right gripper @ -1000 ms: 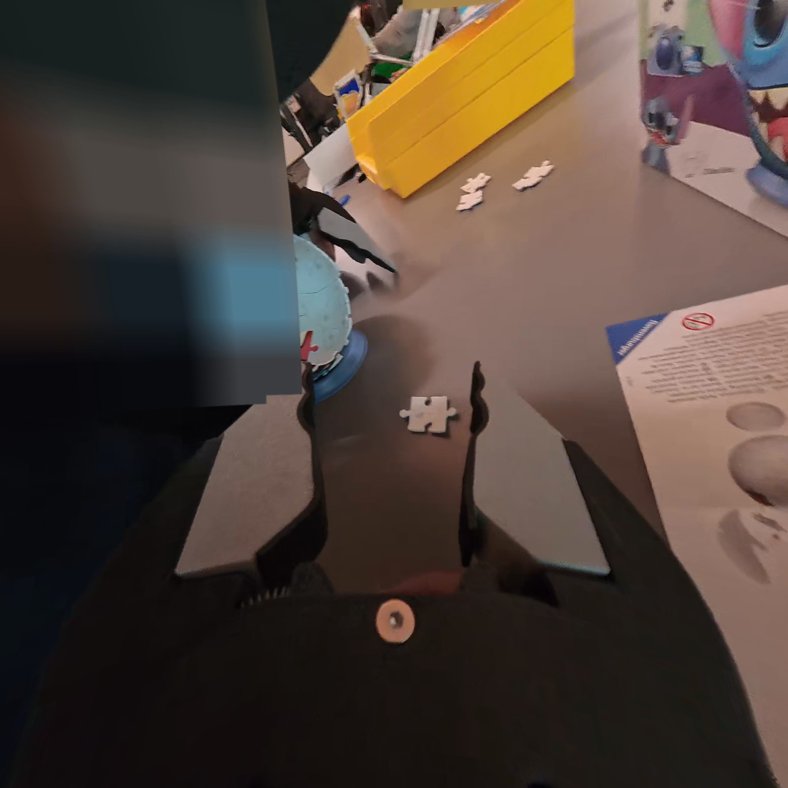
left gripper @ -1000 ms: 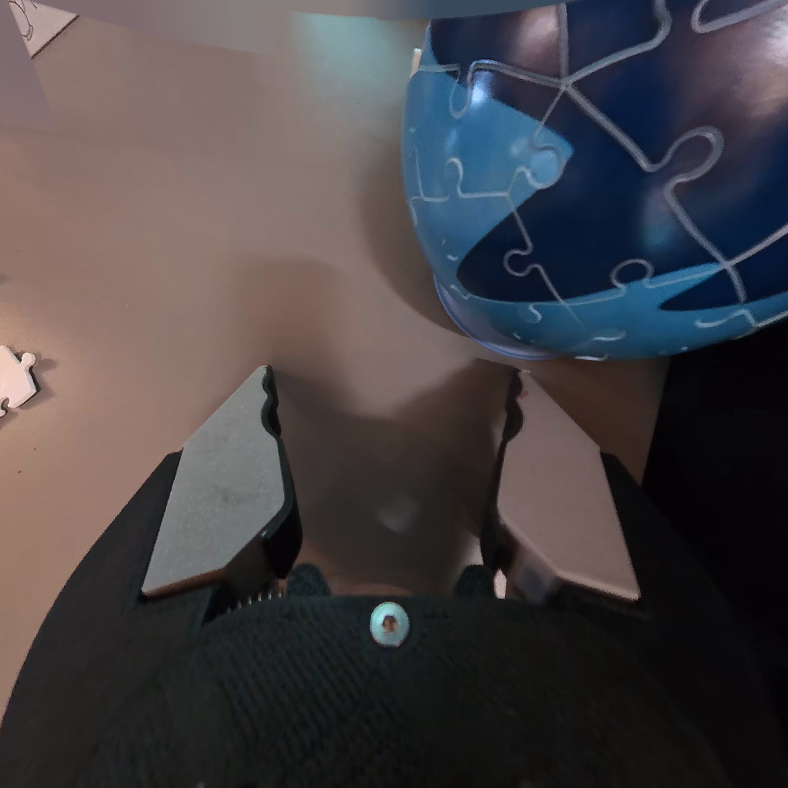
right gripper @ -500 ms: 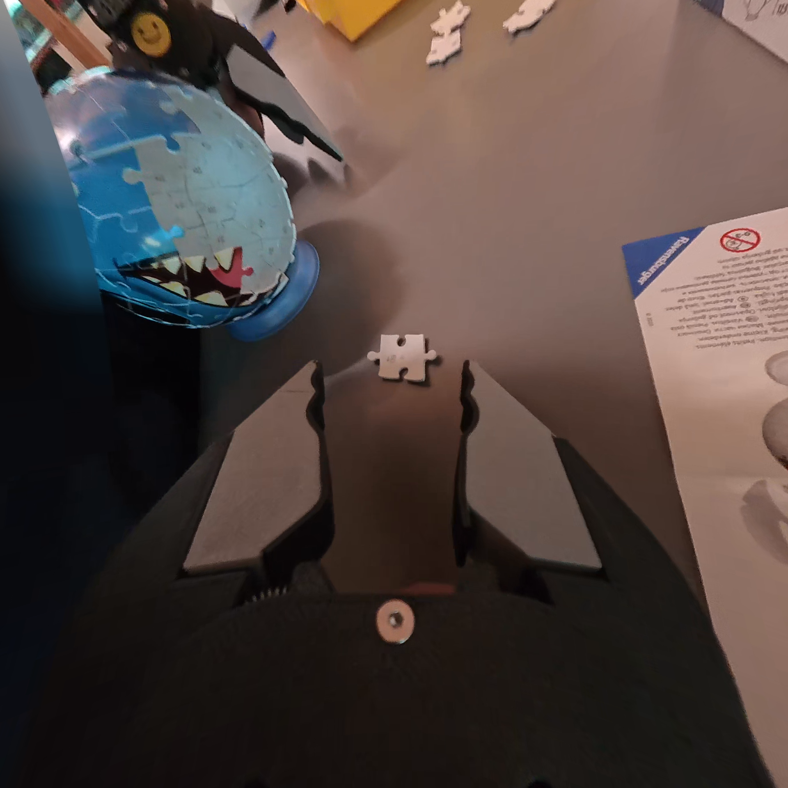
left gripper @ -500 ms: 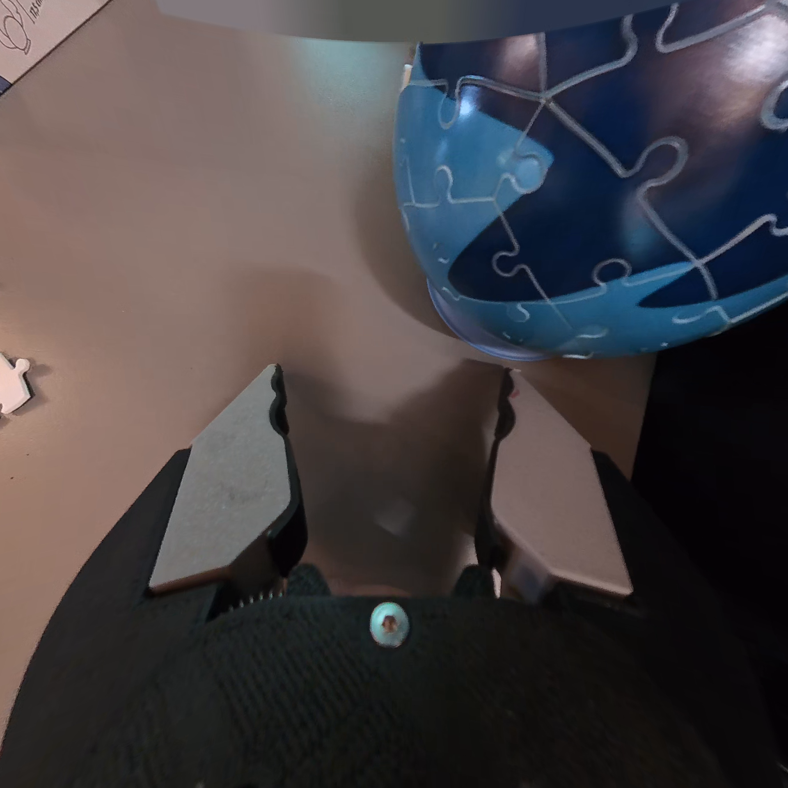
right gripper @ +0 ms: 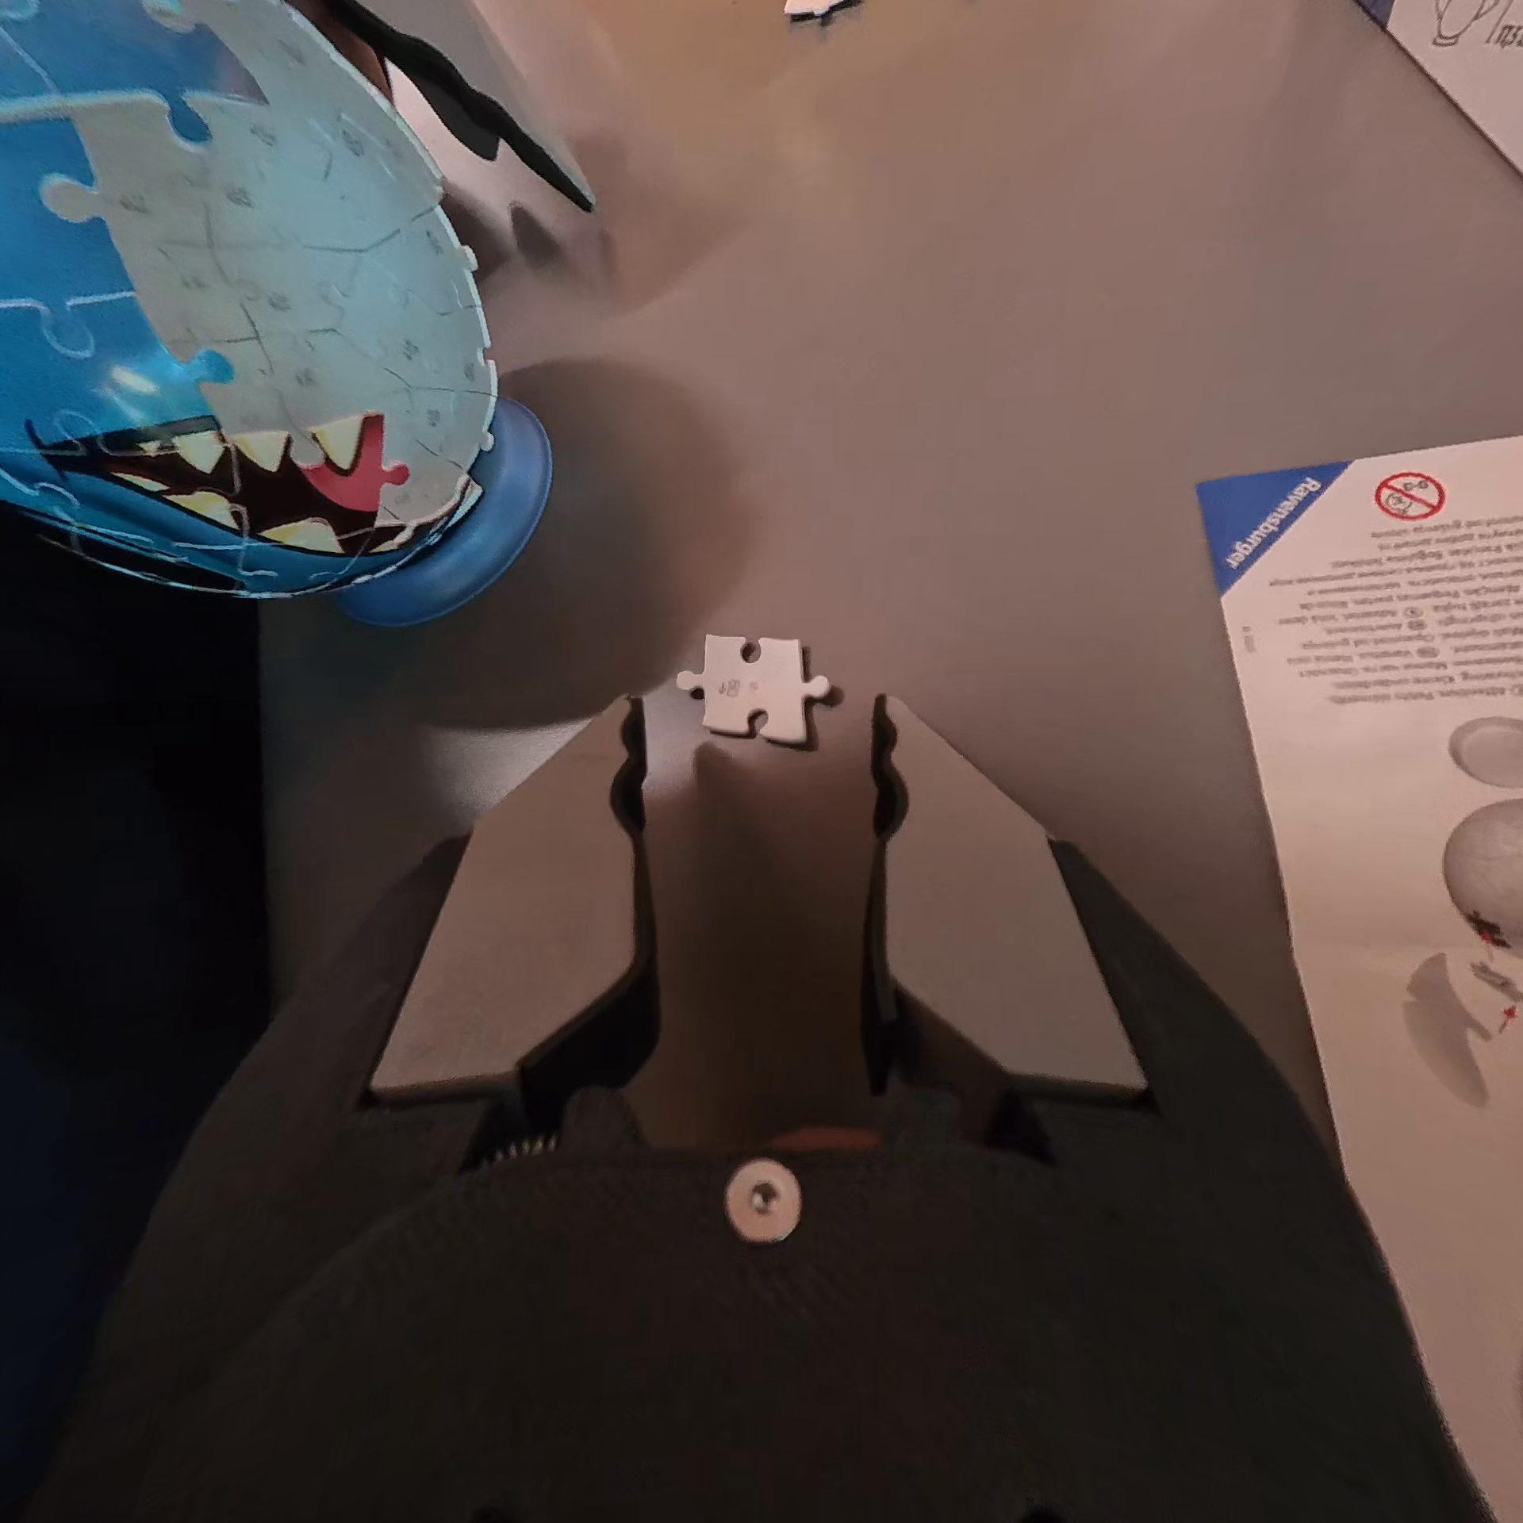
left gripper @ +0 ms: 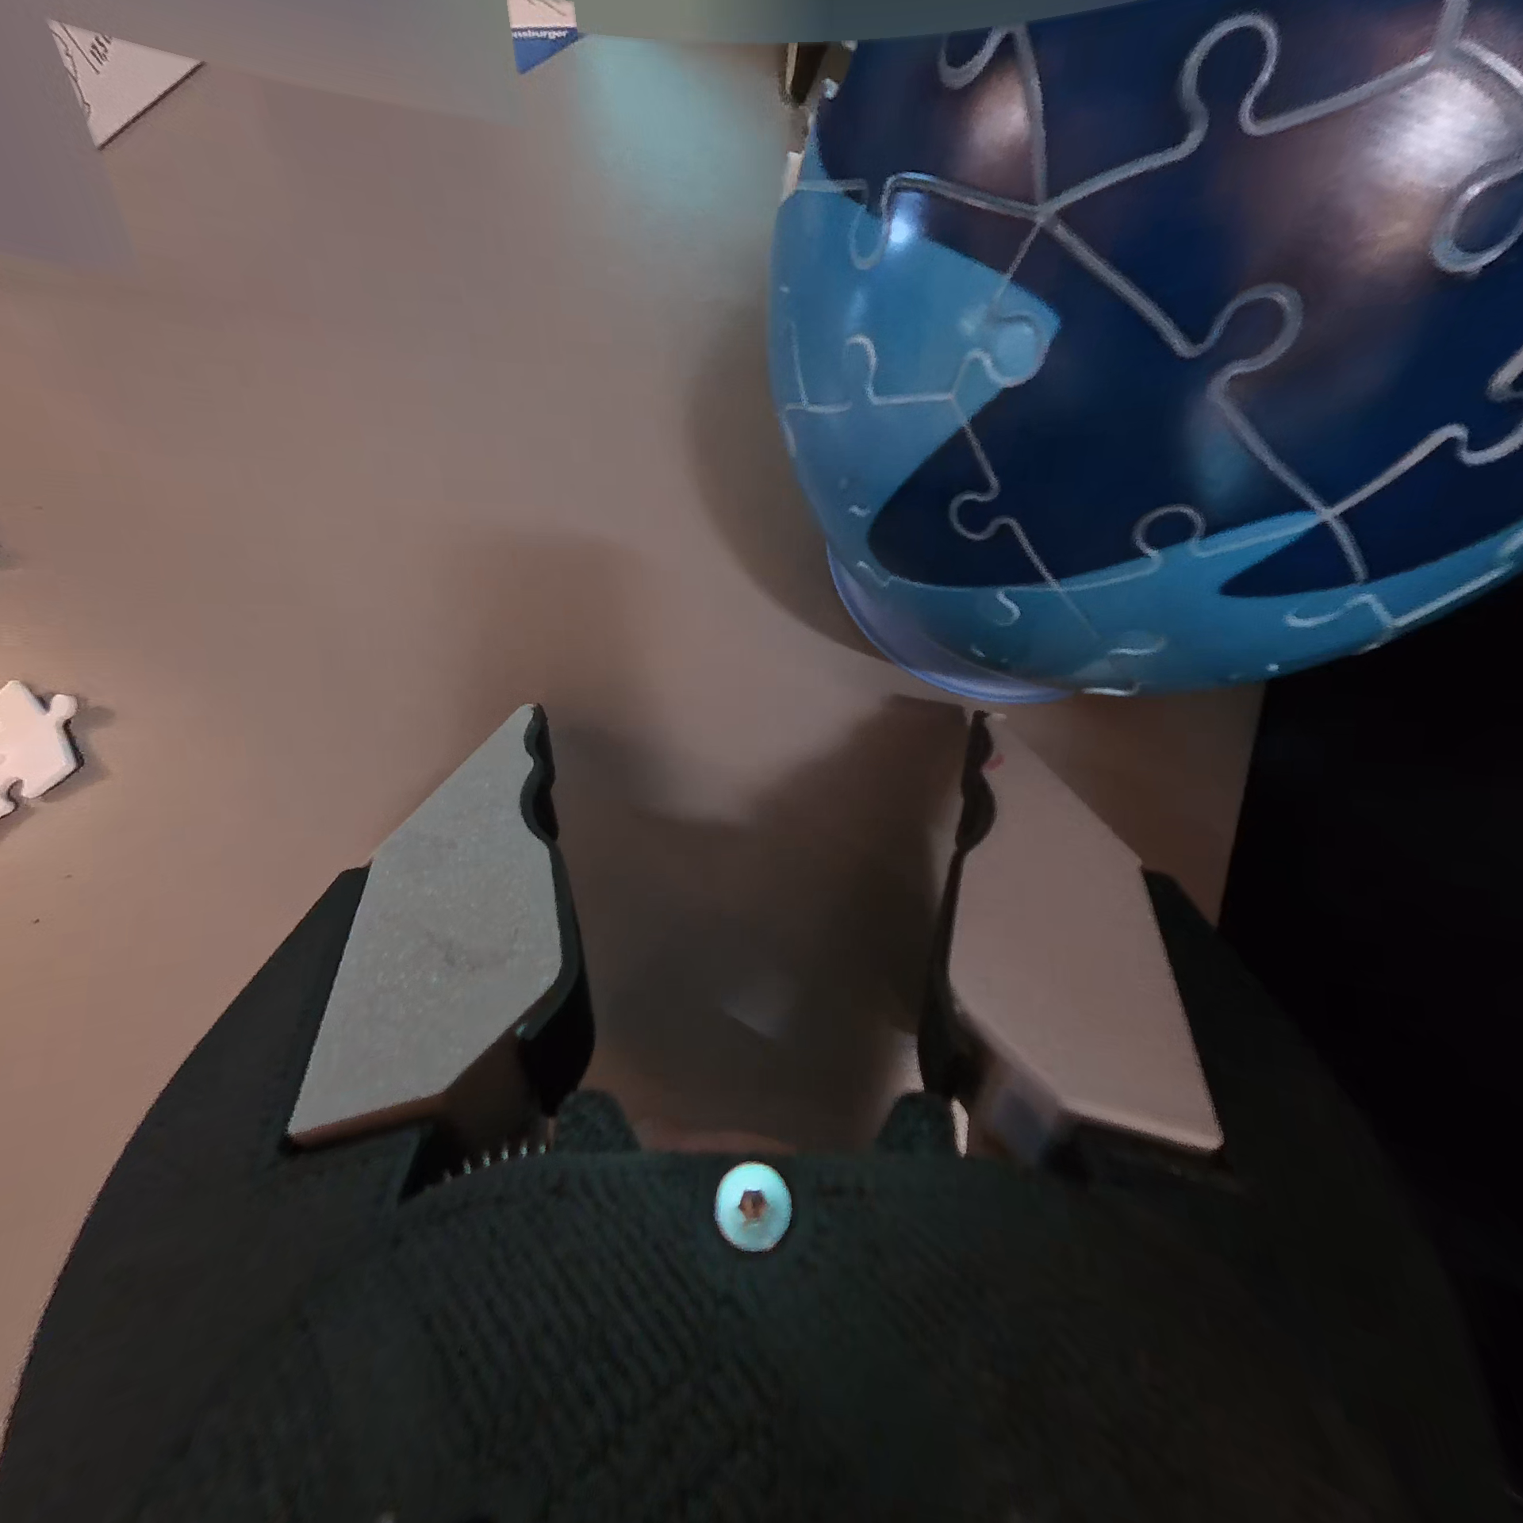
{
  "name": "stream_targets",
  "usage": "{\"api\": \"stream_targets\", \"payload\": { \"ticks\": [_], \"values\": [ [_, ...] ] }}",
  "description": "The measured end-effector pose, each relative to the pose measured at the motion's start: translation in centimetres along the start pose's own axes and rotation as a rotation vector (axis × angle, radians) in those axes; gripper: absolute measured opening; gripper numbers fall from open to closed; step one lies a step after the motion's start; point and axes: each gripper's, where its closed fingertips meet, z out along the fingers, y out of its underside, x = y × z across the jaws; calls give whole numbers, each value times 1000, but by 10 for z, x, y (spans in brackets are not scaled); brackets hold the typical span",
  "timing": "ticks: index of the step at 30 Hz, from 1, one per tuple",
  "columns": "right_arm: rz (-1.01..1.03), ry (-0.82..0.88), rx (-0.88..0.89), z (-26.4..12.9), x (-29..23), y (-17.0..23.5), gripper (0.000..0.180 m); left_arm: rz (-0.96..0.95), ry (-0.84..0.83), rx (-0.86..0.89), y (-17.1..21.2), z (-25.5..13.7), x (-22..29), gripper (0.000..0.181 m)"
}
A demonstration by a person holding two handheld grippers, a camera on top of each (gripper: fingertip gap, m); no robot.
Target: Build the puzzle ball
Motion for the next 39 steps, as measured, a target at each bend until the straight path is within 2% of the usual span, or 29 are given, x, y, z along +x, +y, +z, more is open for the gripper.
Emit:
{"api": "stream_targets", "payload": {
  "ticks": [3,8,15,23,28,34,39],
  "values": [
    [-24,11,-13,3,-1,0,41,-44,-17,19,-2,-2,-7,94],
    [-60,49,-22,6,0,0,38,-110,-55,37,-4,-4,-20,90],
    [-163,144,-44,10,4,0,26,-86,-163,54,-12,-6,-46,84],
    [-150,99,-37,14,-1,-3,8,14,-217,72,-58,-7,-80,75],
    [-103,26,46,7,-6,-16,0,58,-151,77,-94,7,-85,70],
    [-112,-23,122,-5,-8,-44,0,73,87,72,-124,38,-54,68],
    [-138,-56,118,0,-7,-71,0,27,262,46,-134,56,-31,61]
  ]
}}
